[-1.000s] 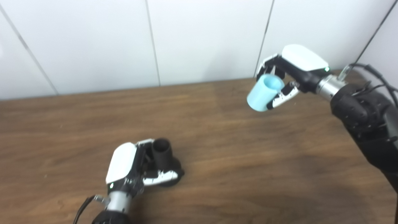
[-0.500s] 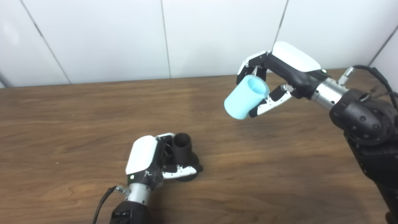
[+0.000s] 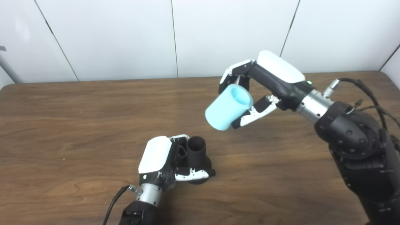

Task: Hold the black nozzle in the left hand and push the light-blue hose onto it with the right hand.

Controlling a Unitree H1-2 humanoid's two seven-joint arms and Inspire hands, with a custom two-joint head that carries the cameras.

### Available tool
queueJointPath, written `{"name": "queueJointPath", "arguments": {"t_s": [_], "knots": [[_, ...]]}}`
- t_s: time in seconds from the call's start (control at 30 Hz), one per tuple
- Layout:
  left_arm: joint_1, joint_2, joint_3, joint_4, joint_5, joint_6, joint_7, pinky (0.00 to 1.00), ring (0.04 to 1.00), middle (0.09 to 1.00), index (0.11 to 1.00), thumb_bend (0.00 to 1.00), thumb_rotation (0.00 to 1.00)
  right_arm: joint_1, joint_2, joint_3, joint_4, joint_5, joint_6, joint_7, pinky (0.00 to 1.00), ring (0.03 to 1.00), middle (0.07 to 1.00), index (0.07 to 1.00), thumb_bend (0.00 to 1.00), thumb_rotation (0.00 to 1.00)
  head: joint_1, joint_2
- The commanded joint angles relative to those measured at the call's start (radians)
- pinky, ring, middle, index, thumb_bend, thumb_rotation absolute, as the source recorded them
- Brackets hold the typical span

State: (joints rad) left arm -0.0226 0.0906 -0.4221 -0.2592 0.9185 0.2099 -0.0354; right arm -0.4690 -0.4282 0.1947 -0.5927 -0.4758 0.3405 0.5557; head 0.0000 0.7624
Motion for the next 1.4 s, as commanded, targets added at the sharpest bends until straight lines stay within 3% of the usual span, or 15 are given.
{"name": "queueJointPath", "arguments": {"t_s": [0.0, 0.93, 1.37], "knots": [[0.008, -0.002, -0.01, 0.003, 0.021, 0.002, -0.017, 0.48, 0.506, 0.474, 0.495, 0.52, 0.0, -0.013, -0.005, -0.006, -0.034, 0.006, -0.006, -0.004, 0.37, 0.396, 0.511, 0.51, 0.52, 0.0, 0.002, 0.002], [-0.001, -0.02, -0.022, 0.014, 0.044, 0.008, -0.021, 0.46, 0.498, 0.468, 0.498, 0.52, 0.0, 0.064, 0.041, 0.031, 0.004, 0.021, -0.04, -0.025, 0.32, 0.369, 0.5, 0.505, 0.52, 0.0, 0.038, -0.002], [0.003, -0.024, -0.026, 0.012, 0.043, 0.004, -0.017, 0.47, 0.503, 0.46, 0.501, 0.52, 0.0, 0.076, 0.06, 0.056, 0.013, -0.021, -0.077, -0.033, 0.36, 0.386, 0.502, 0.499, 0.52, 0.0, 0.041, 0.001]]}}
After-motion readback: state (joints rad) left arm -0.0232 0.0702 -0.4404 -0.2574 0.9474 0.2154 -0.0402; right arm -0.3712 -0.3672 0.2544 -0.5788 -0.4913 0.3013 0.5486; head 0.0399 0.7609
